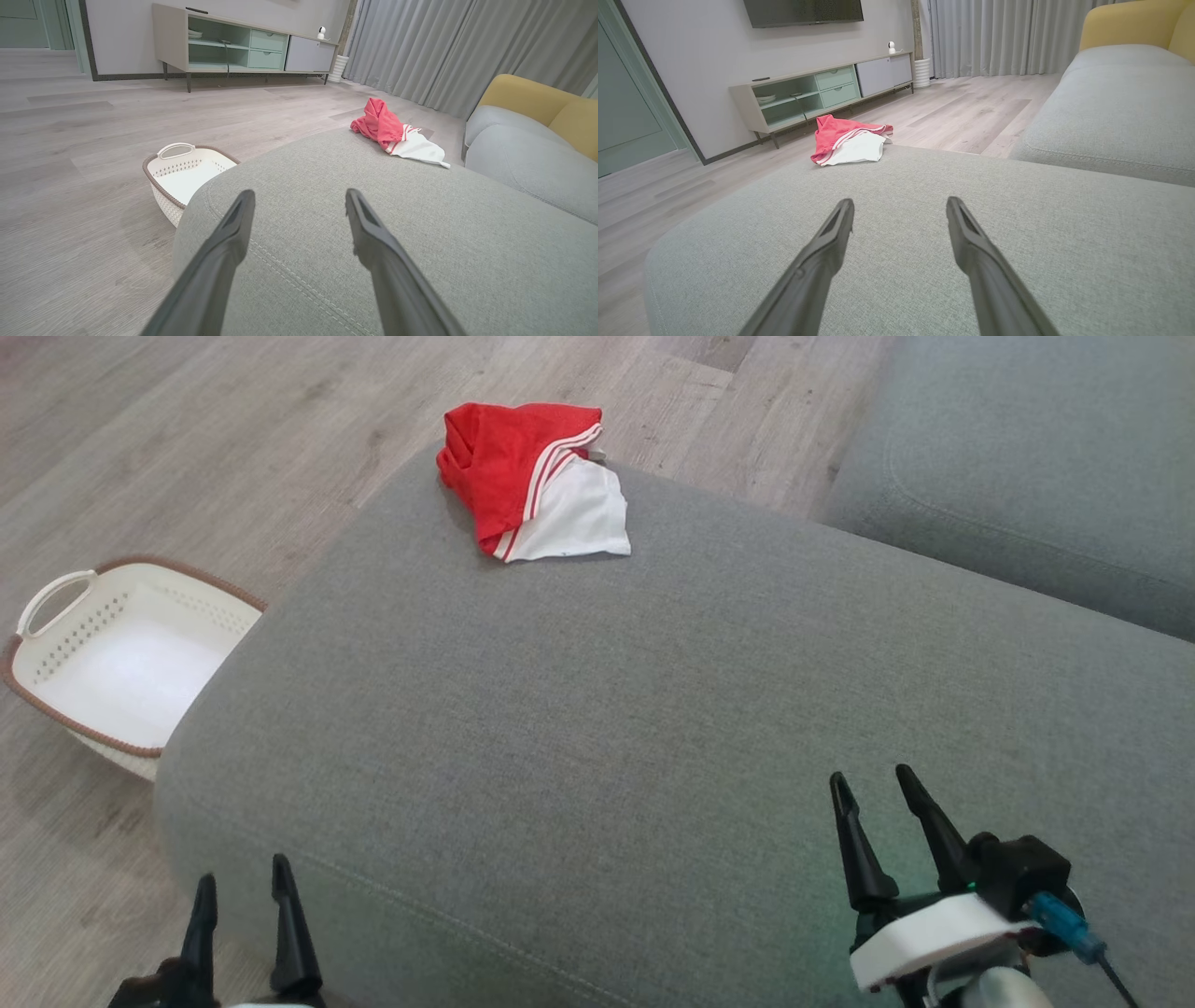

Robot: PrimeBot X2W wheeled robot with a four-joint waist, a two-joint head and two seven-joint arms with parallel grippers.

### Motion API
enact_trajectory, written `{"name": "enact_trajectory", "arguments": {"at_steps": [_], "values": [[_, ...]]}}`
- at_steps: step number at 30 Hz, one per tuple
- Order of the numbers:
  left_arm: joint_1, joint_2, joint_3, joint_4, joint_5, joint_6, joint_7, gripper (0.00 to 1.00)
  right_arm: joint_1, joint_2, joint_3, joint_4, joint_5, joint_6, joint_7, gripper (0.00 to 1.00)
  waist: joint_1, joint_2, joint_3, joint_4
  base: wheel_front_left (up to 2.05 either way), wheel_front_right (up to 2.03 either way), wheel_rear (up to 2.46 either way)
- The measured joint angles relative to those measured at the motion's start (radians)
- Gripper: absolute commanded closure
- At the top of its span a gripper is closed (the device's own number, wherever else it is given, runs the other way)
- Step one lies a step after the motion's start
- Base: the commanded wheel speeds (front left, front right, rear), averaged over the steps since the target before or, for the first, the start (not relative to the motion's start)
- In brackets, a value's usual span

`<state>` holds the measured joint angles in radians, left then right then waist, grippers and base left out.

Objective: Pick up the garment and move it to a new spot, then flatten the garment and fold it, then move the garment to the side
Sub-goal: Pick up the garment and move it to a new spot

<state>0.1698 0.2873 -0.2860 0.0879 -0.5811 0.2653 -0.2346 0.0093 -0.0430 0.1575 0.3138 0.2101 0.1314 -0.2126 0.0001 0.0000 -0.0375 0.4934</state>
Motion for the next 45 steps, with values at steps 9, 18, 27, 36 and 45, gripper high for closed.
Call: {"name": "enact_trajectory", "arguments": {"at_steps": [9, 18, 27, 36, 45], "values": [[-0.075, 0.093, 0.034, -0.053, 0.01, -0.016, 0.036, 0.0, 0.004, 0.0, -0.088, -0.052, -0.029, 0.0, 0.002, 0.0, -0.0001, 0.0, 0.011, 0.014, 0.0, 0.0, 0.0], [-0.431, 0.261, 0.134, -0.174, 0.019, -0.043, 0.169, 0.0, -0.073, -0.001, -0.088, -0.226, -0.131, 0.0, 0.095, 0.0, -0.0001, 0.0, 0.095, -0.061, 0.0, 0.0, 0.0], [-0.849, 0.323, 0.148, 0.062, -0.002, -0.122, 0.297, 0.0, -0.202, -0.003, -0.099, -0.398, -0.23, 0.0, 0.189, 0.0, 0.0003, 0.0, 0.281, -0.209, 0.0, 0.0, 0.0], [-1.068, 0.297, 0.112, 0.387, -0.031, -0.171, 0.378, 0.0, -0.245, -0.004, -0.113, -0.542, -0.268, 0.0, 0.259, 0.0, 0.0002, -0.0001, 0.467, -0.319, 0.0, 0.0, 0.0], [-1.143, 0.239, 0.053, 0.663, -0.044, -0.214, 0.439, 0.0, -0.244, -0.004, -0.146, -0.621, -0.291, 0.0, 0.284, 0.0, 0.0002, -0.0001, 0.633, -0.402, 0.0, 0.0, 0.0]]}}
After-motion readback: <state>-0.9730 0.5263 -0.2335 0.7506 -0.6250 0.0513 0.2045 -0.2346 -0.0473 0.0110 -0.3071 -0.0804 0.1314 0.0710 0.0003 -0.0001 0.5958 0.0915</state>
